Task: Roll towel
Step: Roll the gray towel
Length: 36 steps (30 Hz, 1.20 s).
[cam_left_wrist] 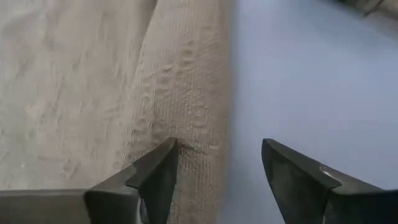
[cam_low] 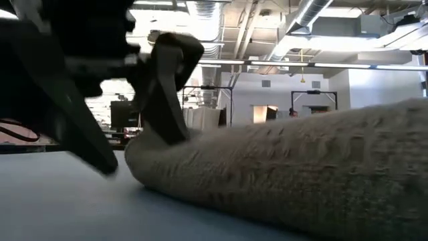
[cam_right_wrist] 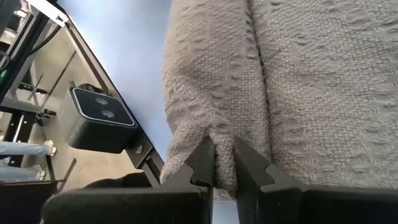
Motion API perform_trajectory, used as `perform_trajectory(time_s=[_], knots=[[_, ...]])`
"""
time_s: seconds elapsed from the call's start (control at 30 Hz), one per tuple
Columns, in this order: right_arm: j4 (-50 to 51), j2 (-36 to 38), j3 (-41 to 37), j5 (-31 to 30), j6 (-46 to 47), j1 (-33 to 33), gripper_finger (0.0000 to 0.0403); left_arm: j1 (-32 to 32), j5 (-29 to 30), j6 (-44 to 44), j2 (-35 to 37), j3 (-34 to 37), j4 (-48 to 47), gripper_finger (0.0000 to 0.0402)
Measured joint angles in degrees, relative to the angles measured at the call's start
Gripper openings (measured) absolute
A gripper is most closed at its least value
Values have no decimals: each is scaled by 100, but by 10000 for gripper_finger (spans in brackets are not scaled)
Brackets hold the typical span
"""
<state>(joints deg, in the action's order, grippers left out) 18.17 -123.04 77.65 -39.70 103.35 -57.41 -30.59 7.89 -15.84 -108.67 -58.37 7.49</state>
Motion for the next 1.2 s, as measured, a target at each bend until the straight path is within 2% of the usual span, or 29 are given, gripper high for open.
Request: perform_trajectory(time_s=[0.2, 0.3, 0.4, 0.53, 0.63, 0.67, 0.8, 0.9, 1.07, 1.2], knots=[[-109, -2, 2, 50, 54, 17, 51, 106, 646, 91, -206, -7, -19, 226], [-108, 13, 0, 65, 168, 11, 51, 276, 581, 445, -200, -9, -185, 216], [-91, 95, 0, 128, 170, 4, 51, 435, 368, 627, -200, -9, -477, 183], [17, 242, -4, 265, 100, 9, 51, 617, -240, 1053, -173, -24, -644, 103], [244, 342, -4, 459, -15, 12, 51, 689, -881, 1335, -152, -109, -846, 31], [334, 371, -3, 582, -36, 25, 51, 715, -1107, 1469, -152, -187, -1017, 19], [588, 431, 14, 1200, -467, 172, 51, 842, -2258, 2210, -160, -585, -1842, 21], [594, 456, 22, 1838, -1018, 432, 51, 896, -3011, 2909, -163, -736, -2111, 21], [485, 645, 12, 2709, -1849, 845, 54, 883, -3684, 3978, -167, -726, -2175, 19], [520, 937, -11, 2939, -2460, 972, 93, 879, -3900, 4417, -174, -699, -2200, 18]])
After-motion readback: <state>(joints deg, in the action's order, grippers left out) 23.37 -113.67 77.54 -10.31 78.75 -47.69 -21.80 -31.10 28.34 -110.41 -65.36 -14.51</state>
